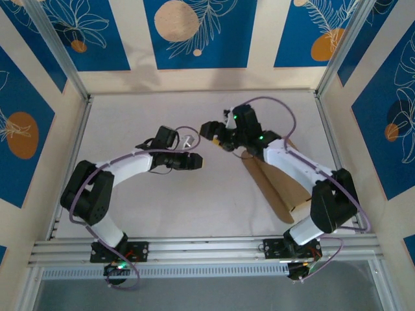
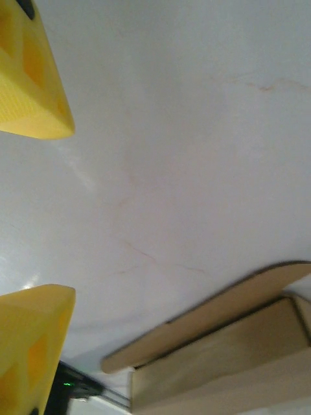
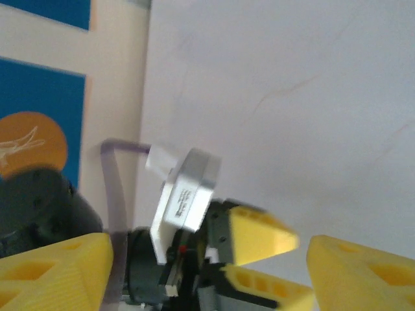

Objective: Fold the paper box

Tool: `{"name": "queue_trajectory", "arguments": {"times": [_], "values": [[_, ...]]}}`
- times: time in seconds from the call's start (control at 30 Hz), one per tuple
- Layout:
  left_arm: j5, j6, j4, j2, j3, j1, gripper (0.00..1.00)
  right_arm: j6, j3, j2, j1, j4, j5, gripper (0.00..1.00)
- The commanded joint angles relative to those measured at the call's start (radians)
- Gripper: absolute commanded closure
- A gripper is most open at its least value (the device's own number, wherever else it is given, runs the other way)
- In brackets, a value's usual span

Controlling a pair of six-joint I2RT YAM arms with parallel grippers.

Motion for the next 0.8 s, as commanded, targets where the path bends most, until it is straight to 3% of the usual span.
{"name": "queue_trajectory", "arguments": {"times": [0.0,0.1,0.2,0.4,0.57,0.77], "values": [[-0.106,-0.187,0.193,-0.04,-0.054,-0.037,0.39,-0.262,0.086,0.016,-0.144,-0.427,0.355,0.2],[-0.202,-0.263,0.279,-0.023,-0.05,-0.114,0.41,-0.316,0.04,0.037,-0.291,-0.454,0.432,0.23],[-0.24,-0.364,0.344,0.018,-0.034,-0.162,0.42,-0.352,0.006,0.061,-0.35,-0.492,0.322,0.3],[-0.239,-0.489,0.512,0.138,-0.033,-0.211,0.41,-0.34,-0.103,0.104,-0.356,-0.536,0.246,0.43],[-0.196,-0.598,0.676,0.224,-0.053,-0.219,0.39,-0.282,-0.1,0.202,-0.369,-0.484,0.094,0.48],[-0.246,-0.494,0.503,0.165,-0.023,-0.215,0.36,-0.035,-0.105,0.239,-0.294,-0.286,-0.183,0.48]]}}
